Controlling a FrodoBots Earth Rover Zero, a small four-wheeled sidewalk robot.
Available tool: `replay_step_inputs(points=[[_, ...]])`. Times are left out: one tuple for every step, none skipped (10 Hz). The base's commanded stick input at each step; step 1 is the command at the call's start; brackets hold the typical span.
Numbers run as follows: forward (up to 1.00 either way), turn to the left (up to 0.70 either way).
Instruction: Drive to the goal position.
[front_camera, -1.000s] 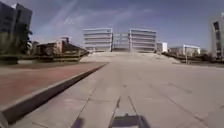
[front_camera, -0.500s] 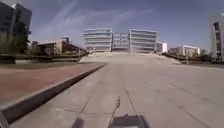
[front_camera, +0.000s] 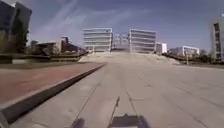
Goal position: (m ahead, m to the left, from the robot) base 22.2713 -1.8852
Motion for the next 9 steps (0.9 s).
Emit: replay_step_inputs(points=[[0.70, 0.00], [0.70, 0.00], [0.70, 0.00], [0.70, 0.00], [0.70, 0.00], [0.70, 0.00], [0.70, 0.00], [0.70, 0.00], [0.70, 0.00]])
